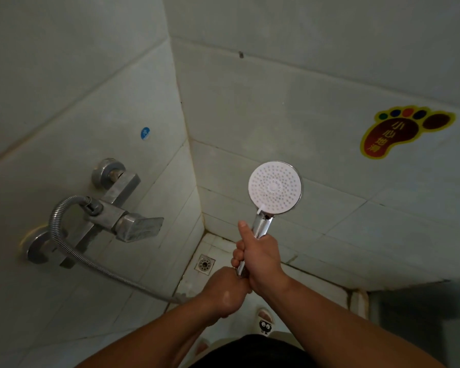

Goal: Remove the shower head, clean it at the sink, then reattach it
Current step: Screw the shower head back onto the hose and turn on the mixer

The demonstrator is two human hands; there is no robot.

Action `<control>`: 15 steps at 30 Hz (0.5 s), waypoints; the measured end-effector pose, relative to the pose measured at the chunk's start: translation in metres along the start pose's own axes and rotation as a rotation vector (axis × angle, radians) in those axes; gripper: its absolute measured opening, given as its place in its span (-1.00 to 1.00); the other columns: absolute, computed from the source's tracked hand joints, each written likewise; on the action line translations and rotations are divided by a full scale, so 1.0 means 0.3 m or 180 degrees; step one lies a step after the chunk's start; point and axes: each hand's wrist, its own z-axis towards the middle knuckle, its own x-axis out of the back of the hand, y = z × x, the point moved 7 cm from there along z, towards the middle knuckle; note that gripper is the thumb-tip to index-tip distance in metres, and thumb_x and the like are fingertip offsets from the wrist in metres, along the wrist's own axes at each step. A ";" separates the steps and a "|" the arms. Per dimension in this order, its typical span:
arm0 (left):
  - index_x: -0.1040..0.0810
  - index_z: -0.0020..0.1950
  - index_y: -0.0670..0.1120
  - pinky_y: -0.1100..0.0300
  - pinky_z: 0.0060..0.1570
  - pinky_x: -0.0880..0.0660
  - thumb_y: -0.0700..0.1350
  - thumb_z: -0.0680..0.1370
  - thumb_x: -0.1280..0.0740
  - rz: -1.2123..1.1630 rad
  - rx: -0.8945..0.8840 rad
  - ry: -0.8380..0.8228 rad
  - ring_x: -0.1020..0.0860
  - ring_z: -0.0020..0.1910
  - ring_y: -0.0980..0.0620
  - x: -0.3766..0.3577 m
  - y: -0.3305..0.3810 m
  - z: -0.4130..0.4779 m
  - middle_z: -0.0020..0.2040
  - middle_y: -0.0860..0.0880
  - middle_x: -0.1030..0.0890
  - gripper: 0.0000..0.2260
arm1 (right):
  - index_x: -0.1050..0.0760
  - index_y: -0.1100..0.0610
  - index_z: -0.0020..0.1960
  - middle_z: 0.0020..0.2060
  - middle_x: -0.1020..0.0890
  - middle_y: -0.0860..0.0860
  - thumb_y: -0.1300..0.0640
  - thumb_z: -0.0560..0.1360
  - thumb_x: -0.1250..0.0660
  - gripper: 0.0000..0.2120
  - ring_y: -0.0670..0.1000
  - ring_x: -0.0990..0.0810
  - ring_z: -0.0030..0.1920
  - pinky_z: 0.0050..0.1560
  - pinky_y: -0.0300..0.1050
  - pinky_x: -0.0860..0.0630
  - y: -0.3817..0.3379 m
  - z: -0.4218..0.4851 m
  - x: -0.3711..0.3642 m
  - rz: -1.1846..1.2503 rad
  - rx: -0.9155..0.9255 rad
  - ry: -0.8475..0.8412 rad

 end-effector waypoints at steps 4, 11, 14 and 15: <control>-0.65 -0.04 -0.24 0.08 -0.08 -0.57 0.01 0.57 -0.21 0.0799 -0.0358 0.0226 -0.65 -0.06 -0.12 -0.008 0.031 0.035 -0.05 -0.20 -0.69 -0.65 | -0.37 0.19 -0.38 -0.56 -0.44 0.08 -0.03 0.56 -0.43 -0.54 0.04 -0.44 -0.58 -0.42 -0.06 -0.46 -0.018 0.022 0.045 -0.0321 0.0270 0.0606; -0.41 -0.32 -0.11 0.20 -0.50 -0.31 -0.18 0.55 -0.30 0.0355 0.0139 -0.0792 -0.37 -0.56 0.02 -0.034 0.052 0.001 -0.47 -0.07 -0.41 -0.76 | -0.38 0.14 -0.18 -0.45 -0.40 0.06 0.23 0.58 -0.36 -0.79 0.01 -0.41 -0.48 -0.45 -0.10 -0.44 -0.004 0.015 0.061 0.0395 -0.0137 -0.0225; -0.39 -0.31 -0.12 0.17 -0.44 -0.36 -0.23 0.54 -0.32 -0.0093 0.0089 -0.1045 -0.35 -0.57 0.05 -0.045 0.092 -0.008 -0.50 -0.04 -0.39 -0.76 | -0.31 0.08 -0.22 -0.47 -0.31 0.01 0.20 0.59 -0.32 -0.74 -0.03 -0.34 -0.51 -0.48 -0.14 -0.39 -0.007 0.021 0.061 0.1107 -0.0494 -0.0662; -0.44 -0.28 -0.12 0.15 -0.35 -0.43 -0.21 0.54 -0.34 0.0016 -0.0078 -0.0966 -0.43 -0.51 0.06 -0.045 0.115 -0.003 -0.44 -0.05 -0.46 -0.80 | -0.28 0.07 -0.24 -0.48 -0.29 0.00 0.15 0.60 -0.33 -0.70 -0.05 -0.31 -0.53 -0.51 -0.15 -0.37 -0.010 0.038 0.070 0.1112 -0.0491 -0.0571</control>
